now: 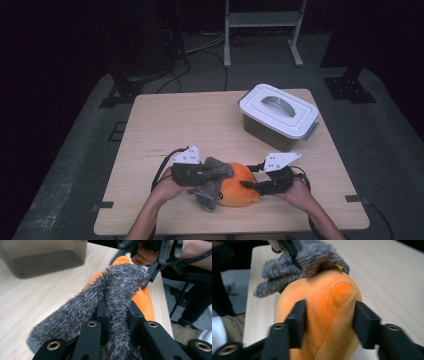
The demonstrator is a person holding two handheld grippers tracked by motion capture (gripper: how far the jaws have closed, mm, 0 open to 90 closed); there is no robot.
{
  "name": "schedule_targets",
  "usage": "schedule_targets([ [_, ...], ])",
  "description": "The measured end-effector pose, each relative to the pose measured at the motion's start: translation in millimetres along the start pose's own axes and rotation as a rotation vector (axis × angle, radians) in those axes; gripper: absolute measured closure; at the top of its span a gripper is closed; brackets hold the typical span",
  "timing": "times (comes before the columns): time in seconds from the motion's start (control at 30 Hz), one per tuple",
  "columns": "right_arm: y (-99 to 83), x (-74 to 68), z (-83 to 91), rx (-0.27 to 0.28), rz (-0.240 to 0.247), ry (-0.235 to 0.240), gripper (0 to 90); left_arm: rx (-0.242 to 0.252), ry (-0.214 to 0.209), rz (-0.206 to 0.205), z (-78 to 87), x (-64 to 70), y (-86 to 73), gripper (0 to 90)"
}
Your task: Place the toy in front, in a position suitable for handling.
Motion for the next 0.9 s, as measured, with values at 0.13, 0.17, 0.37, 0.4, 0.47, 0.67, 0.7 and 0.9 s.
schedule_targets([
  [0.13, -2.5, 2.9, 0.8, -0.02, -0.072, 0.047, 28.8, -0.026, -0.068, -0.006, -4.9, 10.8, -2.1, 76.5],
  [0.17, -3.4, 3.0, -0.3, -0.029, -0.086, 0.058, 26.8, -0.034, -0.083, -0.012, -5.3, 12.9, -2.5, 76.5],
  [0.37, -9.4, 2.1, -7.3, -0.073, -0.12, 0.059, 36.9, -0.029, -0.046, -0.037, -2.2, 12.3, 3.7, 77.2],
  [0.4, -7.8, 1.3, -5.9, -0.069, -0.08, 0.04, 42.3, -0.026, -0.038, -0.046, -0.3, 11.6, 5.6, 77.7],
  [0.47, -4.0, -2.0, -3.6, -0.052, -0.026, 0.026, 48.5, 0.009, -0.025, -0.043, 5.7, 10.9, 12.8, 77.8],
  [0.67, 15.2, -13.0, -0.1, 0.002, 0.091, -0.032, 52.1, 0.077, -0.006, -0.035, 16.0, 10.0, 26.1, 77.7],
  [0.7, 15.9, -13.5, 0.0, 0.009, 0.095, -0.03, 52.1, 0.075, -0.009, -0.038, 15.8, 10.2, 26.2, 77.7],
  [0.9, 2.4, -8.2, -3.0, -0.044, 0.087, 0.007, 47.7, -0.01, -0.044, -0.001, -1.1, 9.4, 4.5, 77.6],
])
Point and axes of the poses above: each handheld gripper's, and its own axes: z roughly backward along the jaws, y roughly out of its top, x roughly to its right, the point moved 9 cm from there along -z, roughly forward along the jaws
